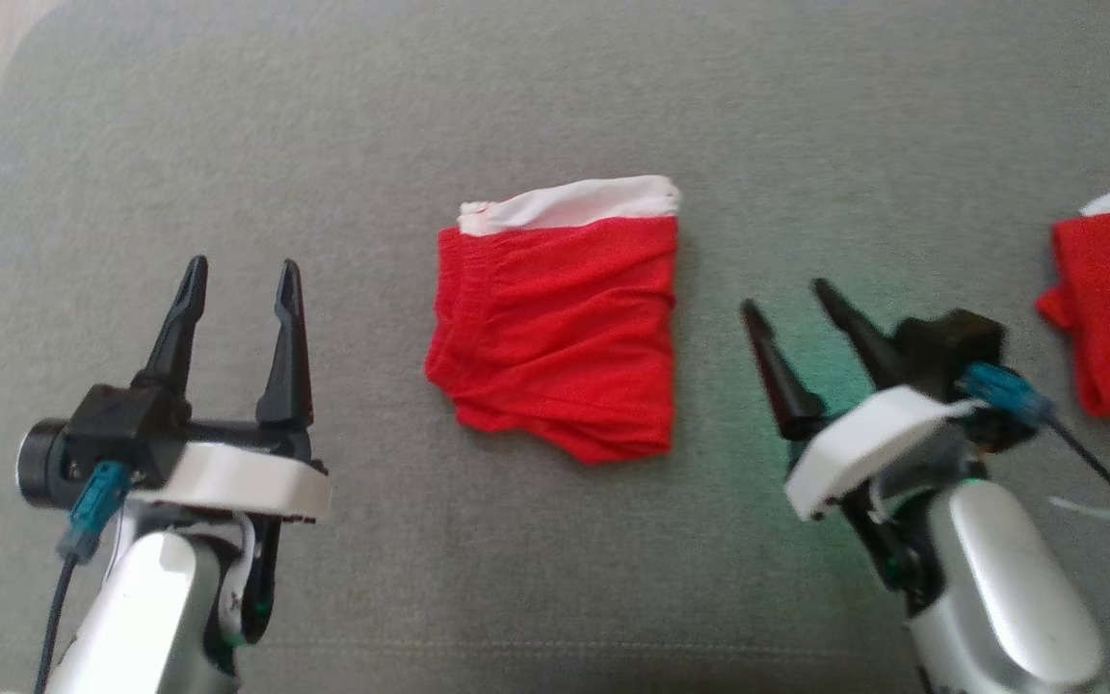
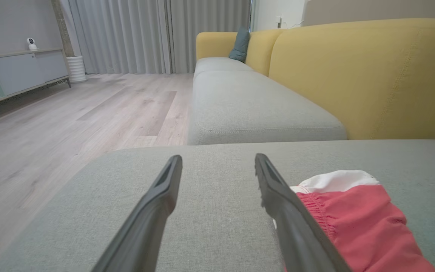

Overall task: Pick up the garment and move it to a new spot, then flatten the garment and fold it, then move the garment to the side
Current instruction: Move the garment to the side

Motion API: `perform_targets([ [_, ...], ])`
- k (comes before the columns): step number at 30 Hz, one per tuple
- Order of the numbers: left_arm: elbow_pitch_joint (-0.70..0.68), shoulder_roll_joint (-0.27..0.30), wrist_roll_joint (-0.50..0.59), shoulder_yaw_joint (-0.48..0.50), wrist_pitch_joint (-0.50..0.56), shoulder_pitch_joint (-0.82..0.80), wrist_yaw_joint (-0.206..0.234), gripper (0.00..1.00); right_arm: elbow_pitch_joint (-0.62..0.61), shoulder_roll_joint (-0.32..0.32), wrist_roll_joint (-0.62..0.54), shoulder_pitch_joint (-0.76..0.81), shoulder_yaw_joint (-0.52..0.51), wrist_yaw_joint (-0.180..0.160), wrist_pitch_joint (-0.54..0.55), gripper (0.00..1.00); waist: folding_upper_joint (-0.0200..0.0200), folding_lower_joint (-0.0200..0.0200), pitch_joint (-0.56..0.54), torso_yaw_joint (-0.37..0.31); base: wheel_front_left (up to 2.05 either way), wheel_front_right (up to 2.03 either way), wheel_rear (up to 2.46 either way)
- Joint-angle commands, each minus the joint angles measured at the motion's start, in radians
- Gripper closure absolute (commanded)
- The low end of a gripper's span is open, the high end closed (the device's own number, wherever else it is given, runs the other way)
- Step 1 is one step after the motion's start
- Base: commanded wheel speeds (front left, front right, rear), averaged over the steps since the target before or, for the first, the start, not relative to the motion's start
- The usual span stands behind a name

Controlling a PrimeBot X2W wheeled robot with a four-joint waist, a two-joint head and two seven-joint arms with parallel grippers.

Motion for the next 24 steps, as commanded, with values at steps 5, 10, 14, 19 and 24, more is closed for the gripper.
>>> perform_targets([
  [5, 0.004, -0.004, 0.008, 0.032, -0.021, -0.067, -0.009, 0.0, 0.128, 0.023, 0.045, -0.106, 0.108, -0.001, 0.003, 0.0, 0.0, 0.0, 0.047, 0.054, 0.0, 0.0, 0.0],
  [10, 0.032, -0.019, 0.011, 0.032, -0.028, -0.08, -0.02, 0.0, 0.268, 0.028, 0.125, -0.158, 0.162, -0.001, 0.005, 0.0, 0.0, 0.0, 0.05, 0.069, 0.0, 0.0, 0.0],
  [14, 0.043, -0.027, 0.016, 0.038, -0.03, -0.085, -0.026, 0.0, 0.34, 0.029, 0.195, -0.193, 0.206, -0.001, 0.022, 0.39, 0.0, 0.0, 0.053, 0.071, 0.0, 0.0, 0.0],
  [19, 0.042, -0.037, 0.025, 0.046, -0.031, -0.089, -0.03, 0.0, 0.406, 0.029, 0.222, -0.225, 0.235, -0.001, 0.042, 1.0, 0.0, 0.0, 0.054, 0.068, 0.0, 0.0, 0.0],
  [24, 0.038, -0.042, 0.036, 0.061, -0.031, -0.083, -0.034, 0.0, 0.42, 0.029, 0.221, -0.243, 0.246, -0.001, 0.026, 1.0, 0.0, 0.0, 0.049, 0.046, 0.0, 0.0, 0.0],
])
